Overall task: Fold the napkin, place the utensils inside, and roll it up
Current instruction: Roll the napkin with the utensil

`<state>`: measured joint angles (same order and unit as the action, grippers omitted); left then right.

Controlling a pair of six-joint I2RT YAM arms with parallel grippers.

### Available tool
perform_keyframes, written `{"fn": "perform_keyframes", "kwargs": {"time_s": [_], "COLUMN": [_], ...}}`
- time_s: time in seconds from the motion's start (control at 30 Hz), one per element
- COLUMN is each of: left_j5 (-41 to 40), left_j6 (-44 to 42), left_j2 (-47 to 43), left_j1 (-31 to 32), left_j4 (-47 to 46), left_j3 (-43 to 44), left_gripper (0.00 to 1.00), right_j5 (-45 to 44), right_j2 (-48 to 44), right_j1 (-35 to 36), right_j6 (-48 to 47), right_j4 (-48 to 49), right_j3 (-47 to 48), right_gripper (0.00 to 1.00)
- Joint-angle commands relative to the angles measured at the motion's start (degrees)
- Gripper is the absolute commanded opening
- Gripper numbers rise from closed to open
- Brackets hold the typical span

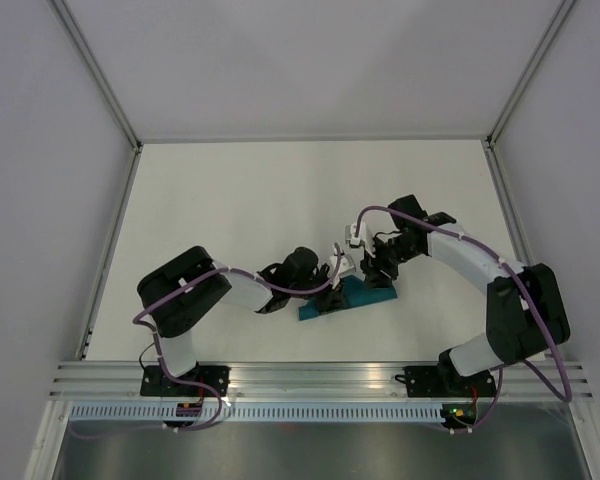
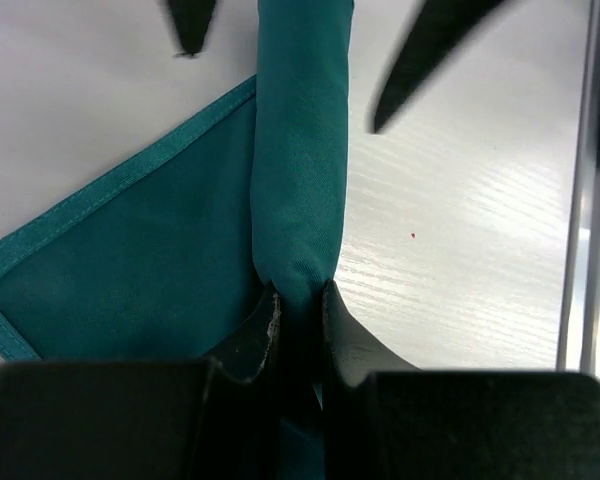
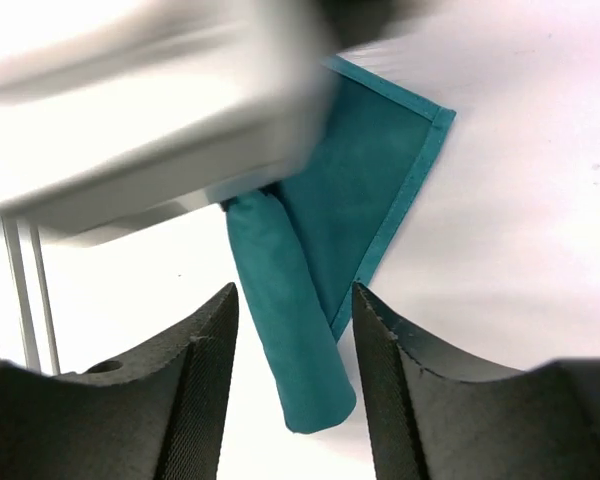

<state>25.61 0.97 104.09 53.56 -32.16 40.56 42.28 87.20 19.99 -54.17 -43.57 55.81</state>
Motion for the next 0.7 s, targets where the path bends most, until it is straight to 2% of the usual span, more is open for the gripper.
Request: {"fn": "perform_keyframes", "kwargs": {"time_s": [0.0,0.2,0.3,0.4,0.67], "left_j5": [9.1,19.2,22.0,23.8,27.5], "left_j6": [7.4,12.2,13.9,14.8,17.8], "left_j2": [4.9,10.0,12.2,13.9,16.8], "left_j1": [-2.0,-5.7,-7.0,-7.8,-10.0], "left_j4": [9.1,10.3,10.2,11.0,11.1], "left_j3": [0.5,3.2,4.2,5.3,7.3], "left_gripper": [0.02,0.02,0.02,0.02,0.02], "right_j5": [-0.4,-3.5,-6.4,-10.9,-16.0], "right_j2": [-7.3,-14.8,-17.1,-18.6,-17.7], "right_j1": [0.1,2.3,5.5,11.1,16.6], "right_j6": [-1.0,-1.6,0.0,2.3,3.9], "right_j4": [6.9,15.6,19.5,27.3,32.7], "right_j3": [-5.2,-15.0,-19.4,-24.6,-27.1], "right_gripper": [0.56,0.58,0.58,0.59,0.56]}}
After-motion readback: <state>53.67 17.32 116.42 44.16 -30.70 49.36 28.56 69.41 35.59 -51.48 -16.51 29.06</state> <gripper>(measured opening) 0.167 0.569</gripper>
